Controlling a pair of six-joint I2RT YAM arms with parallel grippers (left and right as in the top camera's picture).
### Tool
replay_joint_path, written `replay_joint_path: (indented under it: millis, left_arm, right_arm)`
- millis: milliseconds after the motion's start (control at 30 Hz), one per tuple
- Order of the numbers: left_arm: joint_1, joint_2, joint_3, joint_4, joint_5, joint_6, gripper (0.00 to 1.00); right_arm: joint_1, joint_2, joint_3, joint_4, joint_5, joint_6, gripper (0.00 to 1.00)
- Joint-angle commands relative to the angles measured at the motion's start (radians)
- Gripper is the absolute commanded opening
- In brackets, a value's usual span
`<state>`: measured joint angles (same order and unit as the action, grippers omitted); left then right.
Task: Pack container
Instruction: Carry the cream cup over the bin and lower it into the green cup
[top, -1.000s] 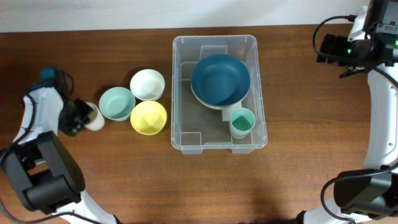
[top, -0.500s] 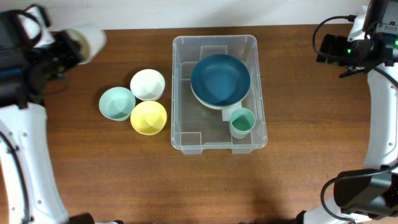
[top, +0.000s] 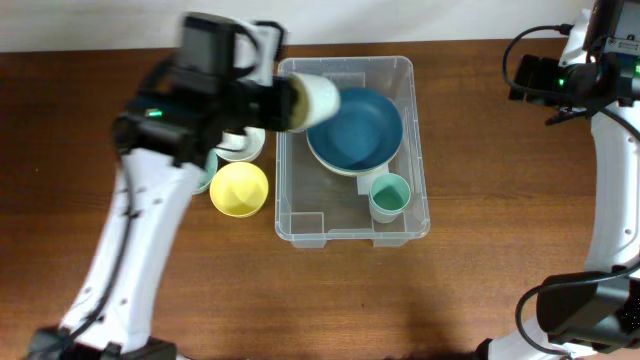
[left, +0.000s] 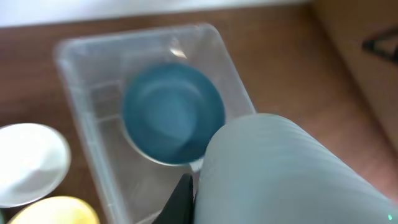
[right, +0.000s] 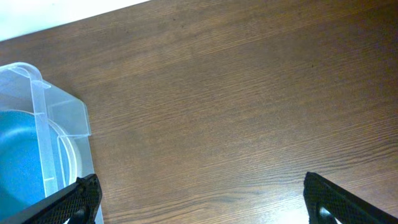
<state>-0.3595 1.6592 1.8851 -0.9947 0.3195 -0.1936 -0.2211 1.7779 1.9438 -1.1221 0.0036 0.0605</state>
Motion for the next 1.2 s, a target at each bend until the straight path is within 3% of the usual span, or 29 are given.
replay_joint_path:
  millis: [0, 200, 400, 1167]
  left_arm:
    - [-0.094, 0.076, 0.001, 0.003, -0.055, 0.032, 0.01]
    - [-0.227, 0.23, 0.001, 0.011, -0.055, 0.032, 0.01]
    - [-0.276, 0.325, 0.001, 0.009, -0.054, 0.032, 0.01]
    - [-0.317, 0.342, 0.001, -0.083, -0.055, 0.031, 0.1]
  right_arm:
    - [-0.003, -0.004, 0.003, 0.002, 0.005, 0.007, 0.99]
    - [-0.003, -0.004, 0.003, 0.002, 0.005, 0.007, 0.99]
    - [-0.003, -0.004, 0.003, 0.002, 0.005, 0.007, 0.99]
    - [-0.003, -0.004, 0.003, 0.002, 0.005, 0.007, 0.99]
